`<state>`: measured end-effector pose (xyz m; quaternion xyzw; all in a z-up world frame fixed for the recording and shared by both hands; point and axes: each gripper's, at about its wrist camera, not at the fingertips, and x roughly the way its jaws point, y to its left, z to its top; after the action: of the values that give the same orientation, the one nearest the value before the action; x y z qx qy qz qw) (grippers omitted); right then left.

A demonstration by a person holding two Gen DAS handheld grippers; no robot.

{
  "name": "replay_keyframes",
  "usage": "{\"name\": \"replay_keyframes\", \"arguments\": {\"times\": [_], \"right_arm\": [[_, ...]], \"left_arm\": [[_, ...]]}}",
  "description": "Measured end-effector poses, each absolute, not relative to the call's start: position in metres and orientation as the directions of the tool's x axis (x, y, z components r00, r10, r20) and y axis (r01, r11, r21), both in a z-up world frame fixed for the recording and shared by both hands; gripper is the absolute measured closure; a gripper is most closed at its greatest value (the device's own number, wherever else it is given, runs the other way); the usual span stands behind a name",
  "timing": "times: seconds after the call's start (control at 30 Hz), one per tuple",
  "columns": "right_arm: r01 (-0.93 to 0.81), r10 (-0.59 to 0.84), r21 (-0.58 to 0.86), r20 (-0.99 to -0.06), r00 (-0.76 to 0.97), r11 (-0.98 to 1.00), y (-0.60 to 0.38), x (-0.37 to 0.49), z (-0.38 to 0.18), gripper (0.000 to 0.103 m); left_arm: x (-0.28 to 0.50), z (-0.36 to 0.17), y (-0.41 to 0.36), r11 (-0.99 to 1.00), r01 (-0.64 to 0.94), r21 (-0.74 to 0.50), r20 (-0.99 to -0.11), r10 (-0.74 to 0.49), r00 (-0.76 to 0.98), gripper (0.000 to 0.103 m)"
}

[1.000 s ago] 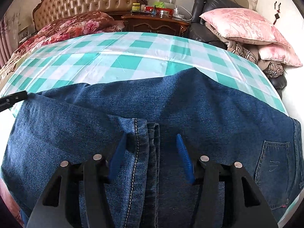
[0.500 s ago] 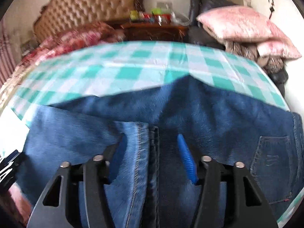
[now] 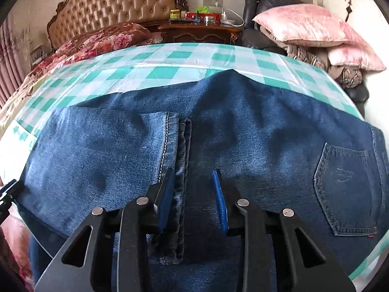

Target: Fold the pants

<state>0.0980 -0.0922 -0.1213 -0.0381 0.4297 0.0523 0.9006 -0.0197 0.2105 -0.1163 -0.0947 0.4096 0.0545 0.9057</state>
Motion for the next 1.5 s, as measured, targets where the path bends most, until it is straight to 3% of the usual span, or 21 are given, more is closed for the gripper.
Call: {"name": "replay_keyframes", "arguments": {"times": [0.17,0.77,0.87,0.97,1.07,1.17,1.27,1.37,1.5], "right_arm": [[-0.12,0.04,-0.048,-0.77,0.637,0.992,-0.09,0.096,-0.123,0.073],[-0.125,0.016,-0.083,-0.766,0.642,0.989,-0.088,0.097,-0.123,0.068],[-0.121,0.007,-0.094,-0.762,0.647,0.988,-0.086,0.096,-0.123,0.066],[-0.118,0.004,-0.095,-0.761,0.649,0.989,-0.086,0.096,-0.123,0.065],[-0.116,0.001,-0.097,-0.764,0.645,0.989,-0.086,0.096,-0.123,0.063],[-0.067,-0.023,-0.084,-0.777,0.629,0.994,-0.093,0.1,-0.113,0.062],[-0.068,-0.026,-0.097,-0.737,0.676,0.993,-0.087,0.099,-0.086,0.062],[-0.148,0.067,-0.042,-0.75,0.658,0.988,-0.066,0.1,-0.073,0.062],[-0.262,0.148,-0.005,-0.816,0.559,0.965,-0.029,0.108,-0.089,0.063]], "left_arm": [[-0.018,-0.116,0.207,0.981,-0.173,-0.083,-0.751,0.053,0.659,0.049],[-0.008,-0.115,0.216,0.979,-0.166,-0.12,-0.778,0.011,0.628,0.047],[-0.011,-0.115,0.215,0.98,-0.152,-0.125,-0.777,-0.002,0.63,0.051],[-0.012,-0.114,0.21,0.984,-0.106,-0.143,-0.776,-0.045,0.629,0.074],[-0.01,-0.112,0.211,0.981,-0.102,-0.162,-0.78,-0.064,0.623,0.08],[-0.011,-0.11,0.228,0.95,-0.122,-0.286,-0.764,-0.149,0.628,0.084],[-0.013,-0.105,0.234,0.93,-0.121,-0.348,-0.742,-0.195,0.641,0.085],[-0.013,-0.106,0.239,0.905,-0.133,-0.404,-0.725,-0.228,0.649,0.085],[-0.014,-0.114,0.249,0.862,-0.18,-0.474,-0.725,-0.267,0.635,0.065]]}}
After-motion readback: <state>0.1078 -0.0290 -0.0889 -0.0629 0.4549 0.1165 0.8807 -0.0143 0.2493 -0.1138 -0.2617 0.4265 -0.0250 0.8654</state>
